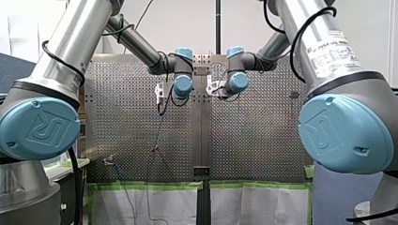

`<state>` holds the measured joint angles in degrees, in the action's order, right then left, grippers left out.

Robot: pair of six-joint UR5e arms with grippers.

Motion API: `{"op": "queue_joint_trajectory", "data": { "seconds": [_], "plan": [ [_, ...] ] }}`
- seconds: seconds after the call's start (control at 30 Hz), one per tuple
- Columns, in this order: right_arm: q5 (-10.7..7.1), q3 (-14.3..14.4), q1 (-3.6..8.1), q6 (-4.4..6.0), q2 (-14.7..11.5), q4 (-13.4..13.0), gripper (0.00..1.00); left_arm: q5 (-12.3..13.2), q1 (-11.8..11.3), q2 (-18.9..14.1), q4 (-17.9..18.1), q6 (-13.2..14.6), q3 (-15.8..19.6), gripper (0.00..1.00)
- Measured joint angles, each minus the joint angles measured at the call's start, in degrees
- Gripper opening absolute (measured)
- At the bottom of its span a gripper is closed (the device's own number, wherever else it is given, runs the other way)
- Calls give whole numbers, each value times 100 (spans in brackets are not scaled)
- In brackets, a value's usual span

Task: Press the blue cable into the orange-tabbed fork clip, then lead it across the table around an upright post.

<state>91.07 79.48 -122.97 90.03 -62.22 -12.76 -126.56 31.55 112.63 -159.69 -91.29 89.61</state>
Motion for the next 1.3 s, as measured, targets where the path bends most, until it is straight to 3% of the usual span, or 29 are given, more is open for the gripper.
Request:
{"op": "queue_joint_trajectory", "data": {
  "seconds": [0.73,1.1,1.3],
  "plan": [
    [25,-149,54,28,-1123,310,0,-56,-54,-252,-656,-272,-898,0],
    [52,-164,205,130,-1702,375,0,94,-41,-292,-1190,-91,-1482,0],
    [52,-165,329,136,-1789,417,0,162,-16,-285,-1302,91,-1786,0]
  ]
}}
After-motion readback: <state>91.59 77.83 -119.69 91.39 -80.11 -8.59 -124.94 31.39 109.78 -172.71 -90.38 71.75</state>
